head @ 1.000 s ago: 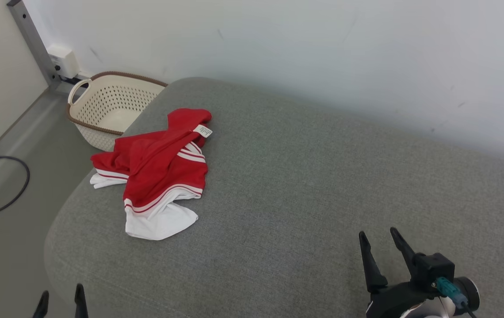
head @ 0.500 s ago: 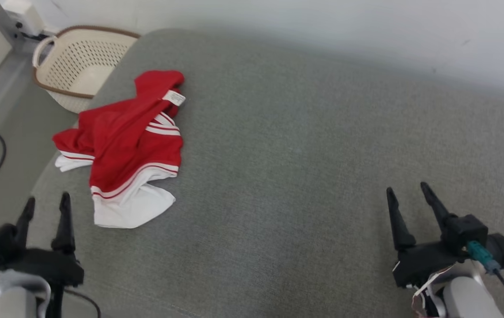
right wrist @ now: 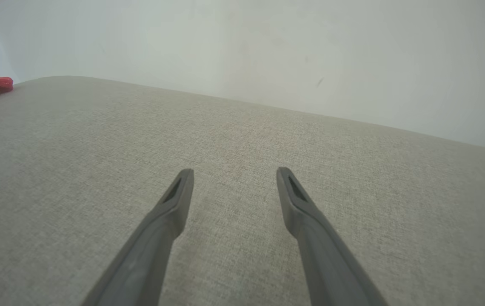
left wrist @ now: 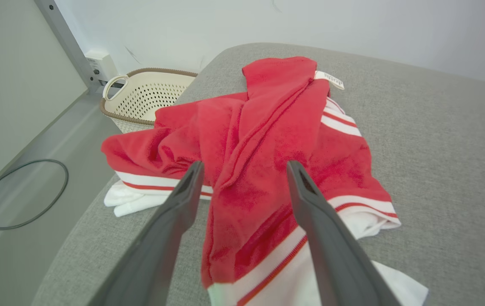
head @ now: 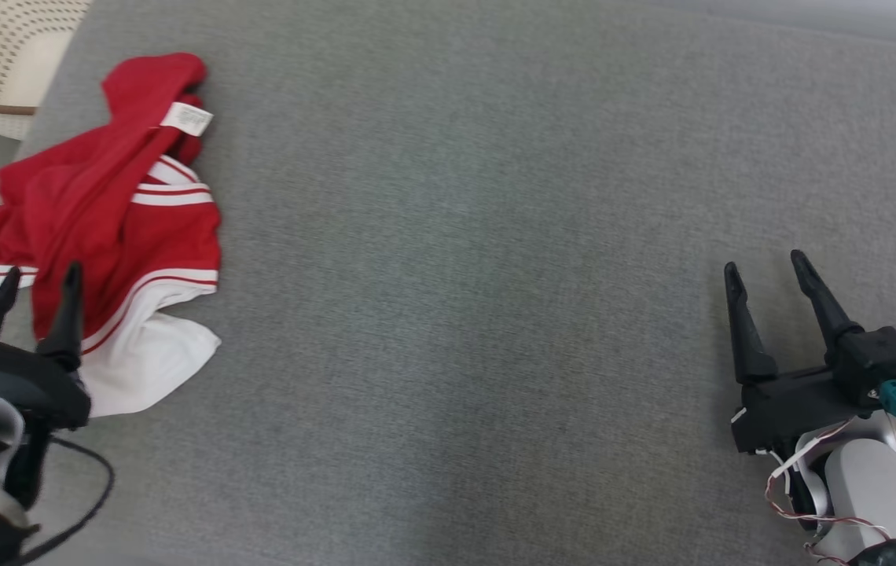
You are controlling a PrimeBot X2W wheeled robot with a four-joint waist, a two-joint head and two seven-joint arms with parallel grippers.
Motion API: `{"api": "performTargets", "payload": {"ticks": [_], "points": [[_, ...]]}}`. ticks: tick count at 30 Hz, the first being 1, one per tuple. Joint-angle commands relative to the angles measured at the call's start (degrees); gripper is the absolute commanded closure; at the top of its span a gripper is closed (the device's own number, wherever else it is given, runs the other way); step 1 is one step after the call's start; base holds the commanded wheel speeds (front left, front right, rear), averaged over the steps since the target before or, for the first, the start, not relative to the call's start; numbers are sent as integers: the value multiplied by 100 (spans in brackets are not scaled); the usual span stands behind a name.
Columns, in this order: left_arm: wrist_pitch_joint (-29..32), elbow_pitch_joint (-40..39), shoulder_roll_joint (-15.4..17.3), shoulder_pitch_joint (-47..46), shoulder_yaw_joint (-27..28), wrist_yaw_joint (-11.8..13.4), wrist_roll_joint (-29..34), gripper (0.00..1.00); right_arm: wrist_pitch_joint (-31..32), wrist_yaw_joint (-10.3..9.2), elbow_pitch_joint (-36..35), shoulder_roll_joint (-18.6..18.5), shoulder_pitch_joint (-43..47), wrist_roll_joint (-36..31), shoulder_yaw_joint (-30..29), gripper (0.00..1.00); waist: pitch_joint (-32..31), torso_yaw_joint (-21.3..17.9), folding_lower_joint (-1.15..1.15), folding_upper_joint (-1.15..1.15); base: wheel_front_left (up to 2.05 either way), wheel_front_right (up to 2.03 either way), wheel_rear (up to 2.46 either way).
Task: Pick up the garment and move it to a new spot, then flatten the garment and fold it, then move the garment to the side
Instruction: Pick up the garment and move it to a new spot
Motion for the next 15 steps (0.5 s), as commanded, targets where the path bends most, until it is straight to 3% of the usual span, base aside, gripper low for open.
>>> {"api": "performTargets", "payload": {"ticks": [1,11,12,13,15], "points": [[66,149,276,-121,-231,6,-265,0,0,-4,-41,-34,-20,-22,-33,0,288,-309,-2,-1,0,0,0],[103,832,439,-437,-684,6,-804,0,1,-4,-61,3,-28,20,-136,0,399,-508,-2,-1,0,0,0],[70,898,454,-449,-706,5,-845,67,1,-4,-48,16,-18,19,-136,0,386,-523,-2,-1,0,0,0],[31,968,475,-472,-723,5,-862,100,1,-4,-35,28,-4,25,-139,0,366,-534,-2,-1,0,0,0],[-53,1013,430,-506,-817,5,-872,100,1,-4,10,54,36,45,-150,0,305,-545,-2,-1,0,0,0]]}}
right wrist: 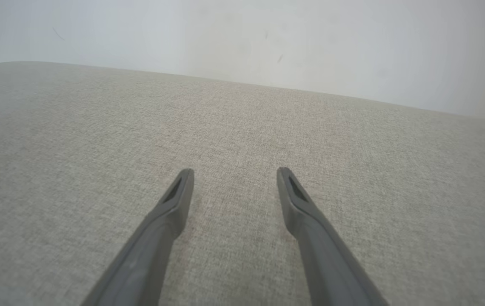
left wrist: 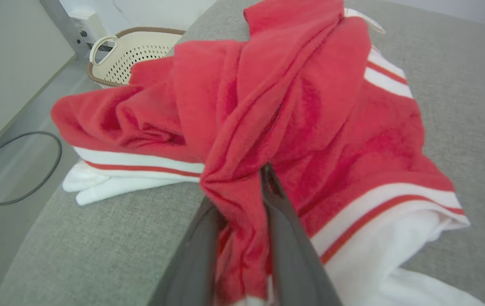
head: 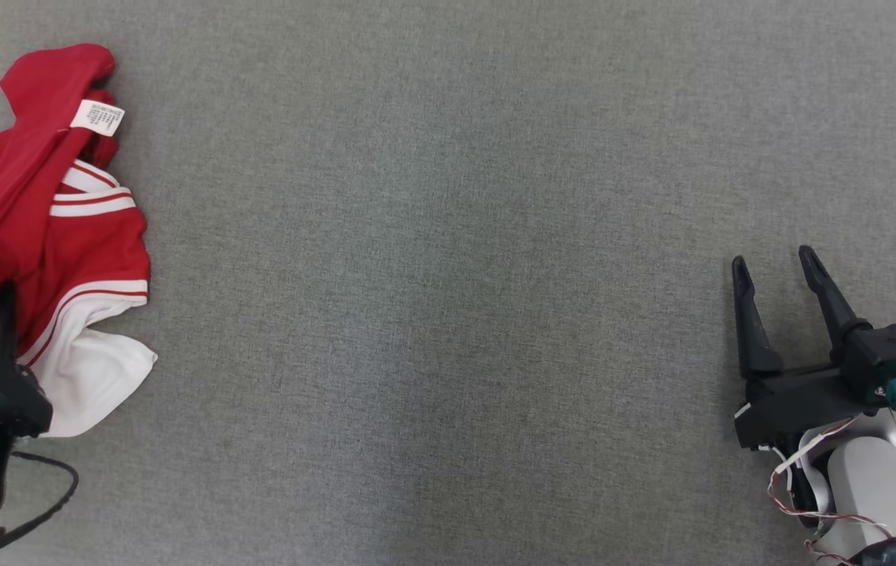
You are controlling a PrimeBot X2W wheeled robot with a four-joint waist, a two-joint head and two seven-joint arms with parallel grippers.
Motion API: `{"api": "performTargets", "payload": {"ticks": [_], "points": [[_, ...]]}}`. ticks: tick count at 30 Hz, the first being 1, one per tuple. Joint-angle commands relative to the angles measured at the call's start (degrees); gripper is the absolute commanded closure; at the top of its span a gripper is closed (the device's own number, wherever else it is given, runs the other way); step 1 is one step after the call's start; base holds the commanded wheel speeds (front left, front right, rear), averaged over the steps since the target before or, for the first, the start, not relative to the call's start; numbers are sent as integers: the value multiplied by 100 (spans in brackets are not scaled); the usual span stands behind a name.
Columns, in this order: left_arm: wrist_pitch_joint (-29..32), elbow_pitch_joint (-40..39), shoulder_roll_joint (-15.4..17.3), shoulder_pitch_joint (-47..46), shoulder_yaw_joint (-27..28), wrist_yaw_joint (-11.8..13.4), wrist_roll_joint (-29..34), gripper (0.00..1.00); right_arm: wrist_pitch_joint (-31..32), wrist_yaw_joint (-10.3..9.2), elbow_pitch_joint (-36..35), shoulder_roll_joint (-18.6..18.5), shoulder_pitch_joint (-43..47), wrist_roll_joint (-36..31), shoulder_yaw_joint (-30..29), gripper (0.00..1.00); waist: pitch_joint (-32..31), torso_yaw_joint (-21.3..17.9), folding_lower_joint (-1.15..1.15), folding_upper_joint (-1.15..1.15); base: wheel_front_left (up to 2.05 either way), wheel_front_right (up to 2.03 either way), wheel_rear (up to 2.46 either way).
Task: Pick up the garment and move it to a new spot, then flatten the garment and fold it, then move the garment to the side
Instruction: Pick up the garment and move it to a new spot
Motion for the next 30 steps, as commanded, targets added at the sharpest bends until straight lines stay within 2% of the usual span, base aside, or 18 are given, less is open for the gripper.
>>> {"api": "performTargets", "payload": {"ticks": [1,5,8,12,15,19,22,25,30], "points": [[-103,-6,56,-81,-86,5,80,100,2,-4,62,42,80,56,2,0,-82,-16,-1,-1,0,0,0],[-241,-238,91,-144,-210,7,406,100,1,-4,99,143,129,81,-7,0,-242,-51,-1,-1,0,0,0],[-247,-820,12,-149,-149,13,716,100,1,-4,132,237,150,108,-8,0,-385,-89,-1,-1,0,0,0],[-250,-1726,-384,126,-52,45,1057,100,1,-4,194,357,187,124,25,0,-591,-179,-1,-1,0,0,0],[-251,-2291,-875,280,-113,44,1320,100,1,-4,255,417,217,158,18,0,-723,-316,-1,-1,0,0,0],[-251,-2586,-1523,440,-309,15,1501,100,1,-4,315,424,214,182,100,0,-815,-624,-1,-1,0,0,0],[-251,-2502,-1906,433,-536,9,1584,100,2,-4,325,436,135,205,103,0,-805,-931,-1,-1,0,0,0],[-252,-2447,-2121,289,-953,6,1572,100,2,-4,326,499,90,239,113,0,-764,-1252,-1,-1,0,0,0],[-252,-2514,-2255,104,-1538,7,1456,100,1,-4,332,629,91,260,72,0,-705,-1728,-1,-1,0,0,0]]}}
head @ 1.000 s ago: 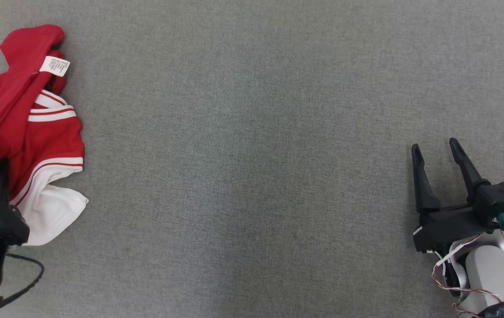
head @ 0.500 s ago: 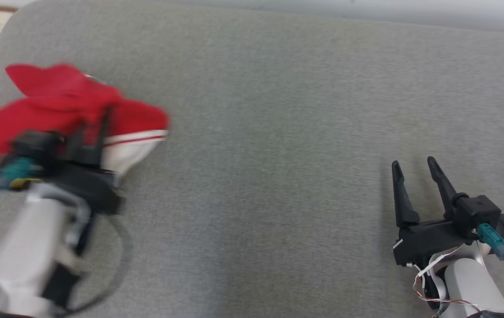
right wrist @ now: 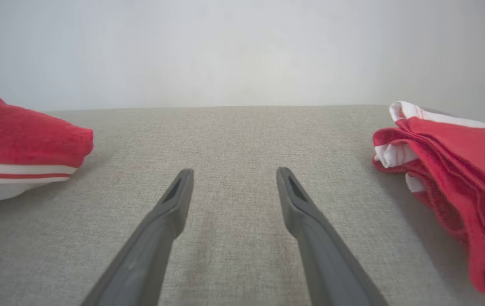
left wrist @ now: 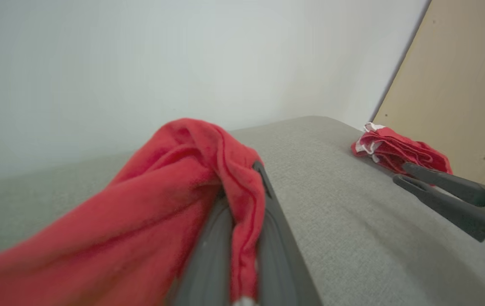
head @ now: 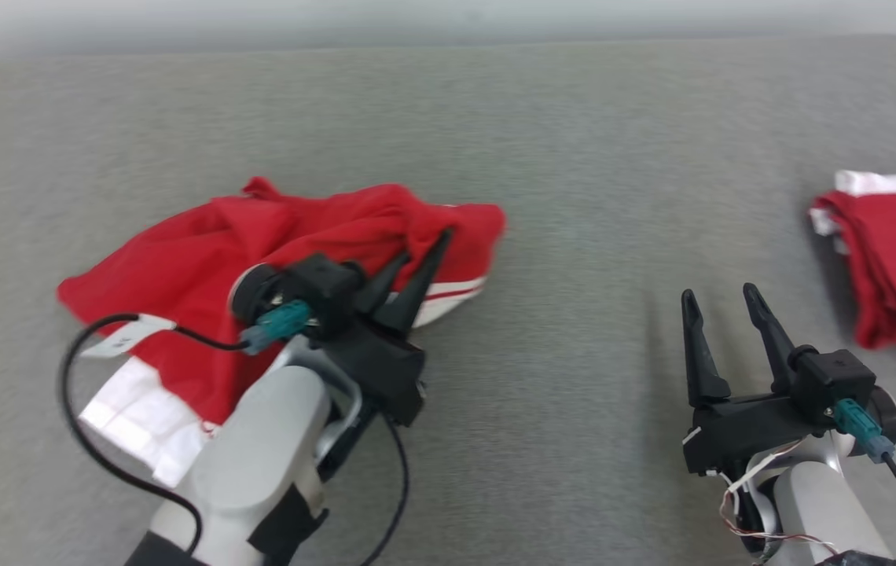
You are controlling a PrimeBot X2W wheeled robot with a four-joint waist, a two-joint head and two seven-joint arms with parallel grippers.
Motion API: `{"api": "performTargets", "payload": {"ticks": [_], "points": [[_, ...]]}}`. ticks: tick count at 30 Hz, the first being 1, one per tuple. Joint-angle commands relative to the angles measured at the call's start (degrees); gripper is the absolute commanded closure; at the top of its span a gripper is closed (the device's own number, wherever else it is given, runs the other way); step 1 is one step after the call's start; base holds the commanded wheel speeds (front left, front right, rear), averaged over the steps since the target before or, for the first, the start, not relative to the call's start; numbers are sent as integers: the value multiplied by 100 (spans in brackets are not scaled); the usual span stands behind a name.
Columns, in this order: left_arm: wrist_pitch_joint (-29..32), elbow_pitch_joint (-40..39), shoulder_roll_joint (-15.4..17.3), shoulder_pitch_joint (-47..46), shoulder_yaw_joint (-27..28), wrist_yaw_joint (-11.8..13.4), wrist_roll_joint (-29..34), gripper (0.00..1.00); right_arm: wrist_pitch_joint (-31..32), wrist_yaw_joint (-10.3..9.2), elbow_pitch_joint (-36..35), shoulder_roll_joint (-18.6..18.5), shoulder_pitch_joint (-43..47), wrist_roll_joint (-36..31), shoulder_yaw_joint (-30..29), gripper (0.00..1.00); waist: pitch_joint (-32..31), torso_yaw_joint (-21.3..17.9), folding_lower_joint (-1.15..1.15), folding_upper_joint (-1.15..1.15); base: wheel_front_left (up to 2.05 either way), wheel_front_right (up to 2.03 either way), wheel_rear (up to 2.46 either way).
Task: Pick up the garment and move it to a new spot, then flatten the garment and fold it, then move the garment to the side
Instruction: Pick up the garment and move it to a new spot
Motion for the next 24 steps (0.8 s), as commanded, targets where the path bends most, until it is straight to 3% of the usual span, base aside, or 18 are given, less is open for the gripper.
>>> {"api": "performTargets", "payload": {"ticks": [1,4,5,6,7,8,12,24], "points": [[-35,-45,-18,-62,-187,5,-53,100,0,-4,-16,78,0,5,1,0,44,-539,1,0,0,0,0],[-36,52,-16,-45,-311,5,-184,100,0,-4,15,121,-10,15,13,0,33,-704,1,0,0,0,0],[-36,111,-20,-12,-373,4,-229,61,0,-4,24,136,-13,22,13,0,24,-730,1,0,0,0,0],[-36,111,-20,-12,-373,4,-229,61,0,-4,24,136,-13,22,13,0,24,-730,1,0,0,0,0],[-36,176,-31,23,-424,4,-285,5,0,-4,32,152,-14,24,8,0,8,-744,1,0,0,0,0],[-36,252,-29,53,-450,4,-267,0,0,-4,38,159,-4,25,-9,0,-13,-743,1,0,0,0,0],[-37,430,-28,288,-307,5,-240,0,0,-4,31,185,71,35,-42,0,-156,-604,1,0,0,0,0],[-32,155,-32,1686,904,90,479,0,1,-4,93,213,333,93,199,0,-798,275,1,0,0,0,0]]}}
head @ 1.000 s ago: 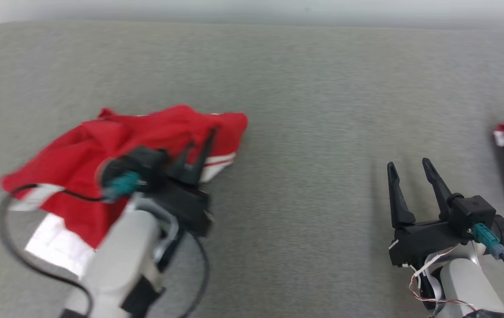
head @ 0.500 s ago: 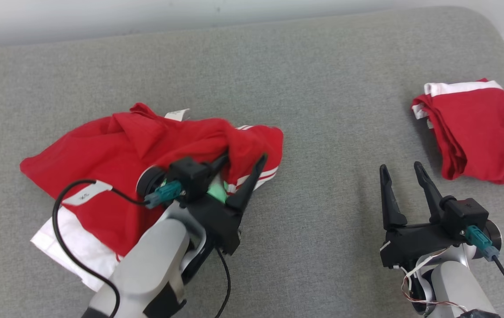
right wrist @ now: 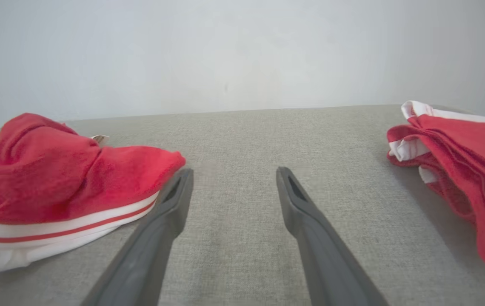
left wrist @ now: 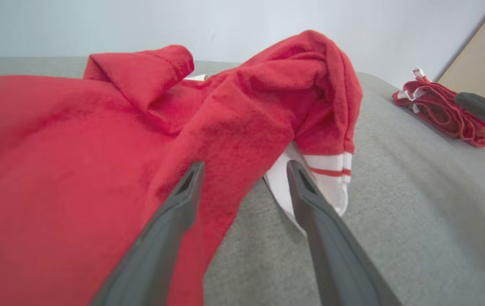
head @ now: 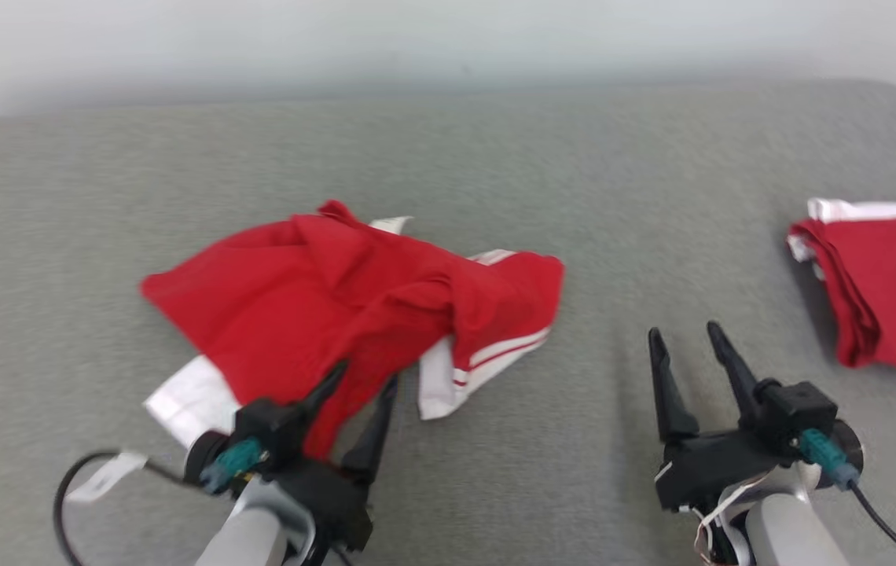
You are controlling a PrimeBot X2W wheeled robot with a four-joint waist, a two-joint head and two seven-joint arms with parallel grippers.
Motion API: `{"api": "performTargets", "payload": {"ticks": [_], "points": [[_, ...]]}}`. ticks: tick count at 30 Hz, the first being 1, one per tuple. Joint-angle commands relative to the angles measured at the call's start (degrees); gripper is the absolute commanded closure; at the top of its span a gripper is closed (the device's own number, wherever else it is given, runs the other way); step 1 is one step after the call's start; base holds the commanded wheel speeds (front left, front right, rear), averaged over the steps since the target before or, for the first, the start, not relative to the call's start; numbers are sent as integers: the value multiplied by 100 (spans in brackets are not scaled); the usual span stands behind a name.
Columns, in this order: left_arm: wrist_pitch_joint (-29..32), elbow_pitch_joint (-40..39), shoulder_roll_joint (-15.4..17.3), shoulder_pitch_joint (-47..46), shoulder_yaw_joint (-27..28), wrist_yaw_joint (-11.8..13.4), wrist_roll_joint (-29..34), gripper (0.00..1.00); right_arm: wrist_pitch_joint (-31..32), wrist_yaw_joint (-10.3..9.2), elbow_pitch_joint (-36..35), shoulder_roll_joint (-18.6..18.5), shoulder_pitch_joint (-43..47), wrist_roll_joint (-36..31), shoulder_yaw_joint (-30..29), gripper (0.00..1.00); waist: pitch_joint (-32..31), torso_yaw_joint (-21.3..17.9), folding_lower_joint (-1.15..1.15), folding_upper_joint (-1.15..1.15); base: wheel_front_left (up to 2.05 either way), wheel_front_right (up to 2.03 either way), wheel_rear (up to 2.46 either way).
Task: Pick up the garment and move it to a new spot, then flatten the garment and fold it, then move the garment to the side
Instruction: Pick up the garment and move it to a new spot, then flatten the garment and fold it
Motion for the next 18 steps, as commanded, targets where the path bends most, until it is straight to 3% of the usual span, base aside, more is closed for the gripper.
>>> {"api": "performTargets", "payload": {"ticks": [1,10,18], "points": [[-25,-60,2,175,99,49,101,0,-1,-4,17,-2,74,60,21,0,-364,435,0,0,0,0,0],[-25,-574,15,1170,1266,293,533,0,-1,-4,169,29,212,252,454,0,-600,955,0,0,0,0,0],[-25,-856,3,1758,1945,217,642,0,-1,-4,514,29,272,541,981,0,-572,1382,0,0,0,0,0]]}}
